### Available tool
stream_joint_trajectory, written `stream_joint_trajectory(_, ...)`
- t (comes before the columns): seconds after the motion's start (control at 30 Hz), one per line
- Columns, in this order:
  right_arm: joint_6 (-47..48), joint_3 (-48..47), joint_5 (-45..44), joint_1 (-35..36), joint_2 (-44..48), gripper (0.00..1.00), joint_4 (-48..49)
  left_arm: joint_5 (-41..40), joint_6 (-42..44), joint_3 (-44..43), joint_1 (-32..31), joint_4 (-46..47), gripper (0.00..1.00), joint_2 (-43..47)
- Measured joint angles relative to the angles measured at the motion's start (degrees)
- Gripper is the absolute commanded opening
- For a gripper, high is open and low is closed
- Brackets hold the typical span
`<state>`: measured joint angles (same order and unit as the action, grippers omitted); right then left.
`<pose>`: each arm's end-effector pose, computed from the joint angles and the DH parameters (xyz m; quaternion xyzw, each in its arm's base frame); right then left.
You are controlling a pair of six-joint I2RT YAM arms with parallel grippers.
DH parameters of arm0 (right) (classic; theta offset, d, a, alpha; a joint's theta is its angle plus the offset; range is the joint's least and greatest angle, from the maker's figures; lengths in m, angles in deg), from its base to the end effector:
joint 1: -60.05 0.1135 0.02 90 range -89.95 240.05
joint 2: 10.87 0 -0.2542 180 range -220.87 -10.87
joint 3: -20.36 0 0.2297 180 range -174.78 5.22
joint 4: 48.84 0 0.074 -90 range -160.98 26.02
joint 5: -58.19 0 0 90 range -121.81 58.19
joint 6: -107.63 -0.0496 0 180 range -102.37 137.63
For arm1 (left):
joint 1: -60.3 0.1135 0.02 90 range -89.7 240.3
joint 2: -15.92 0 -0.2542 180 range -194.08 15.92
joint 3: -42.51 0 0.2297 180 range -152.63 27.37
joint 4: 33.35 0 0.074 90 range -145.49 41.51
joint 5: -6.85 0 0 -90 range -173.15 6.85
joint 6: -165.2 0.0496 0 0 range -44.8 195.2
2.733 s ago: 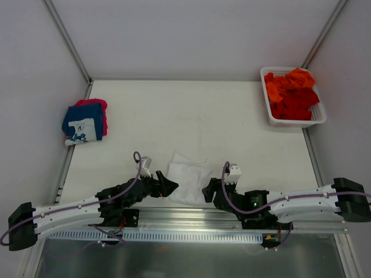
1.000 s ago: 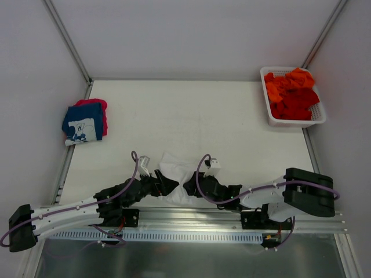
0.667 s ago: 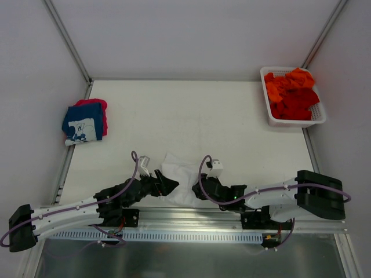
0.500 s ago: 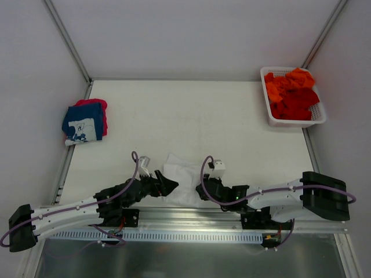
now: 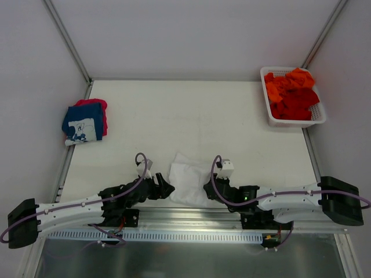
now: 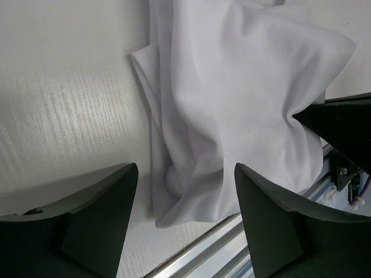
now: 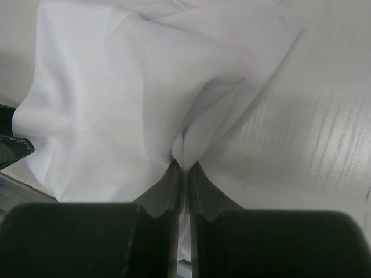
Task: Fold and stack the t-shirts
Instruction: Fold the tshirt
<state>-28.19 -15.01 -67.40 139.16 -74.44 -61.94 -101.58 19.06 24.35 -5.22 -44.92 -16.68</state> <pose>0.0652 0.1862 0.1571 -0.1277 0.8672 0.2194 0.4284 0.0711 -0.1183 0.1401 -0.0161 0.8413 -0.3905 0.3735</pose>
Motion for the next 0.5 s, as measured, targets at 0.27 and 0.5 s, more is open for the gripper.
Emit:
stream_joint_trajectory(0.27,0.00,0.28,-1.51,0.00,3.54,0.00,-3.91,0.48,-0.13,-0.57,0.81,4.22,0.73,-4.39)
stream_joint_trajectory(0.5,0.00,0.33,-1.51,0.20,3.23,0.00,-4.13,6.78,0.87,0.00,7.69,14.36,0.73,-9.92)
